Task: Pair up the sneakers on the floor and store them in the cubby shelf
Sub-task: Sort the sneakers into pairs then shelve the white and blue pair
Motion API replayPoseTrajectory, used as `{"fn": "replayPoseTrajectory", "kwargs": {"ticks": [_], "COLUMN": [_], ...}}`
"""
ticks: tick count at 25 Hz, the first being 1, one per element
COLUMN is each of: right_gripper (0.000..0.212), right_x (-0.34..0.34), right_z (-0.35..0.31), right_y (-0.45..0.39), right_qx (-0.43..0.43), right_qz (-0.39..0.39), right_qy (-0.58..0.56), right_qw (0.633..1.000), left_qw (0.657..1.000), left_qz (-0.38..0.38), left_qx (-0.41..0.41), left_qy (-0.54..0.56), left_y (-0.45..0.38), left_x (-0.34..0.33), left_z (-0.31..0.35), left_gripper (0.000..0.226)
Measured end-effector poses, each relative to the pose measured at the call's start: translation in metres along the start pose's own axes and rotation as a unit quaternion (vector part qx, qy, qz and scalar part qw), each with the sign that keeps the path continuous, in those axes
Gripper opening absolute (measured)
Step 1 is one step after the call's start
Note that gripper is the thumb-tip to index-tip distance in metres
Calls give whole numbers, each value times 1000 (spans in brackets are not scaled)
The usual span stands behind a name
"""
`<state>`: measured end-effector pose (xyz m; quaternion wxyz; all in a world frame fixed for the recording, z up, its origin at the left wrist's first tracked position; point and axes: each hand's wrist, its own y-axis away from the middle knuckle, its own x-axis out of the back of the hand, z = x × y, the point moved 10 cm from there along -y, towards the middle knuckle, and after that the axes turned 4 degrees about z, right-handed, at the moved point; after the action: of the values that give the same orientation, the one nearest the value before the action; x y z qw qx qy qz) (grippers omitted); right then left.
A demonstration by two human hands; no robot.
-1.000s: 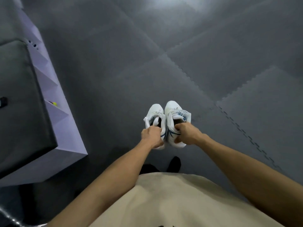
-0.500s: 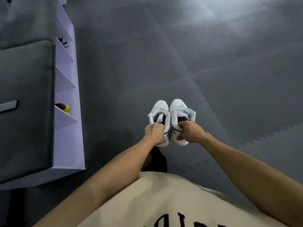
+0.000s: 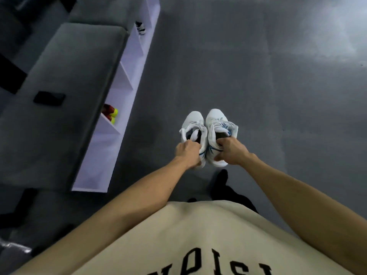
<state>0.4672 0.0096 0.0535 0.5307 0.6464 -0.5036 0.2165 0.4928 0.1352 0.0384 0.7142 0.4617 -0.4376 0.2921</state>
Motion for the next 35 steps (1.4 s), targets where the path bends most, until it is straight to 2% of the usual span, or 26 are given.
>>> {"fn": "replayPoseTrajectory", "kwargs": {"ticks": [4, 7, 9, 12, 15, 19, 22, 28, 35], "right_gripper": [27, 26, 27, 28, 34, 32, 34, 30, 29], "right_x": [11, 9, 5, -5, -24, -69, -109, -212, -379], "right_z": [-67, -120, -159, -214, -251, -292, -318, -353, -372], "right_y": [-83, -134, -161, -179, -181, -168, -164, -200, -286], "right_qx": [114, 206, 279, 376, 447, 503, 506, 506, 538], "right_qz": [-56, -98, -133, -183, -216, -259, -275, -295, -288], "right_qy": [66, 111, 150, 203, 235, 272, 289, 312, 322], "right_qw": [990, 967, 939, 886, 835, 779, 765, 748, 724], "left_qw": [989, 960, 932, 868, 813, 757, 736, 716, 701], "left_qz": [14, 20, 37, 67, 79, 79, 79, 67, 96], "left_qx": [135, 246, 319, 435, 517, 576, 591, 609, 627], "left_qy": [64, 129, 168, 228, 256, 299, 321, 335, 326], "left_y": [-29, -36, -34, -15, 5, 37, 55, 47, -2], "left_x": [19, 25, 33, 38, 32, 9, -16, -92, -235], "left_z": [-72, -119, -144, -172, -184, -209, -240, -314, -418], "left_gripper": [27, 28, 29, 34, 40, 38, 36, 31, 27]}}
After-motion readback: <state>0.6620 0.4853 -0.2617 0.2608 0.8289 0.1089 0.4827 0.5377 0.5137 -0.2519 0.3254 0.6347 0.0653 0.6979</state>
